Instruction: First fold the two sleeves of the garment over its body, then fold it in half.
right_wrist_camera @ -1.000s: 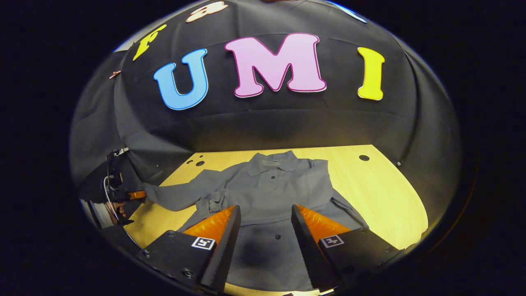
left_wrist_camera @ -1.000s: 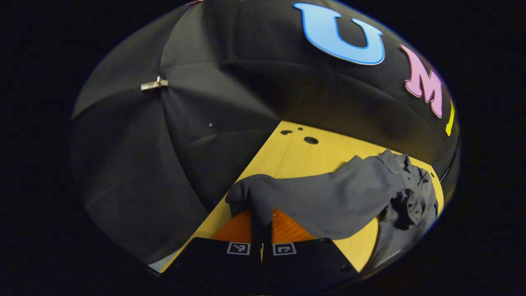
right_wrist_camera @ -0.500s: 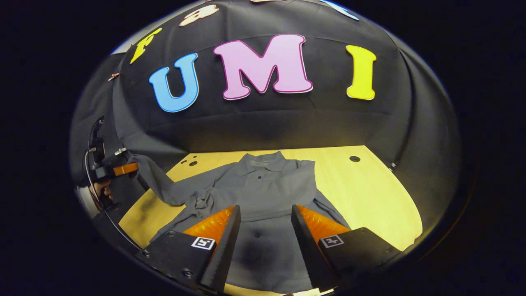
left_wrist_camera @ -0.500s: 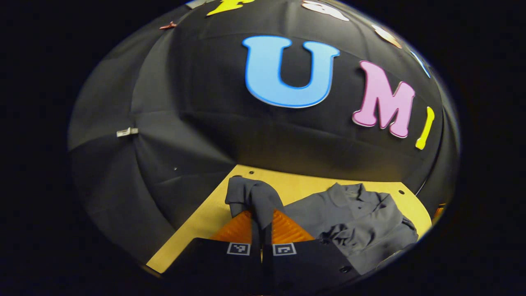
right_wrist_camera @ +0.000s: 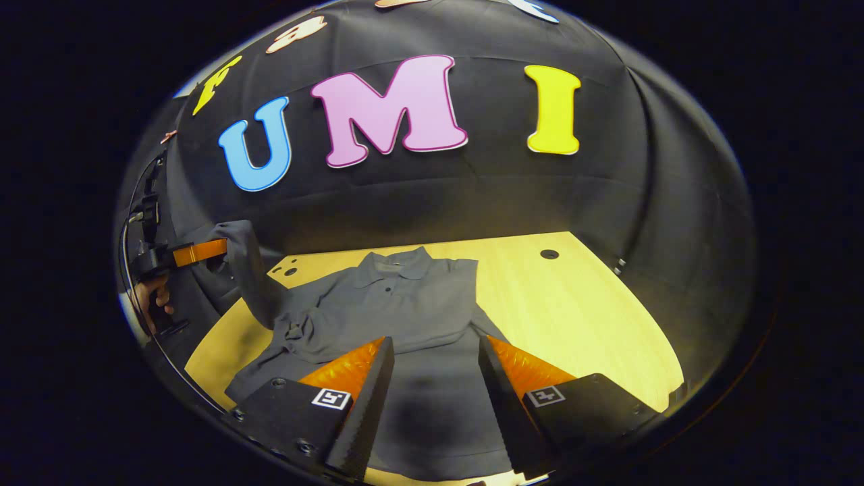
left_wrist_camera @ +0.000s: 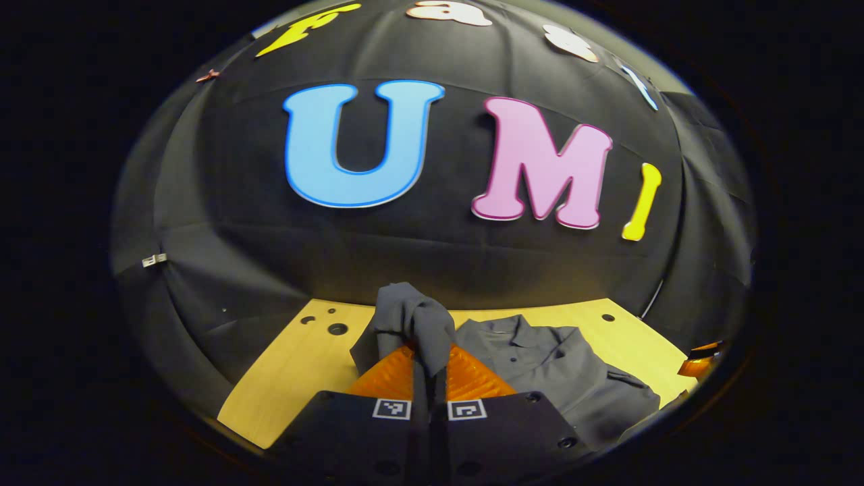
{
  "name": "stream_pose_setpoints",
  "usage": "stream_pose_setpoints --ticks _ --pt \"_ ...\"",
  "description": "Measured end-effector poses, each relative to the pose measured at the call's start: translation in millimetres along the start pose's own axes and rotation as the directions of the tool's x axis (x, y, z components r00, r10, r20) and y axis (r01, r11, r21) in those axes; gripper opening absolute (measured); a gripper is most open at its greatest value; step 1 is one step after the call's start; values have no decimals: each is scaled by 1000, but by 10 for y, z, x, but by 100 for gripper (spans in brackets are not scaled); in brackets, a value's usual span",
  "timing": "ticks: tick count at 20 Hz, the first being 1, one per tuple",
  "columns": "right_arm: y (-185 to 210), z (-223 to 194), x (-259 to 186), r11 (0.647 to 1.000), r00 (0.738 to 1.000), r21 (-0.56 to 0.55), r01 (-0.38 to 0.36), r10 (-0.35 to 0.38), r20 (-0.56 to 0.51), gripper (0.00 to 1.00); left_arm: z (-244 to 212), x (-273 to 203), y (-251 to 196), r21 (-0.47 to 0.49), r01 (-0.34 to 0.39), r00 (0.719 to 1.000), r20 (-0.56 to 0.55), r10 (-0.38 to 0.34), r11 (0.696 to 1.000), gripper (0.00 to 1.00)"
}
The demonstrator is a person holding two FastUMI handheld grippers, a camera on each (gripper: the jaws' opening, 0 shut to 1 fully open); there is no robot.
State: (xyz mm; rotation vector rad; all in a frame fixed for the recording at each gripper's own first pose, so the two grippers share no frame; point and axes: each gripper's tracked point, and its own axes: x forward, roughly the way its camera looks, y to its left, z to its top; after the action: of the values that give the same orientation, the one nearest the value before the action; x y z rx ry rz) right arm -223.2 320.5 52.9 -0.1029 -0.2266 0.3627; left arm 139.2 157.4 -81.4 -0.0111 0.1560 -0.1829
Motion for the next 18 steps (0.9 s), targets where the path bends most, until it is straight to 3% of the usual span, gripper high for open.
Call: stream_pose_setpoints --ticks 11,18 --pt "-835 -161 -181 996 996 39 86 -85 -32 81 -366 289 -1593 -5 192 978 -86 -192 981 5" --pt "-1313 -305 -230 993 991 27 114 -112 -70 81 -1176 608 -2157 32 200 959 -212 -189 979 5"
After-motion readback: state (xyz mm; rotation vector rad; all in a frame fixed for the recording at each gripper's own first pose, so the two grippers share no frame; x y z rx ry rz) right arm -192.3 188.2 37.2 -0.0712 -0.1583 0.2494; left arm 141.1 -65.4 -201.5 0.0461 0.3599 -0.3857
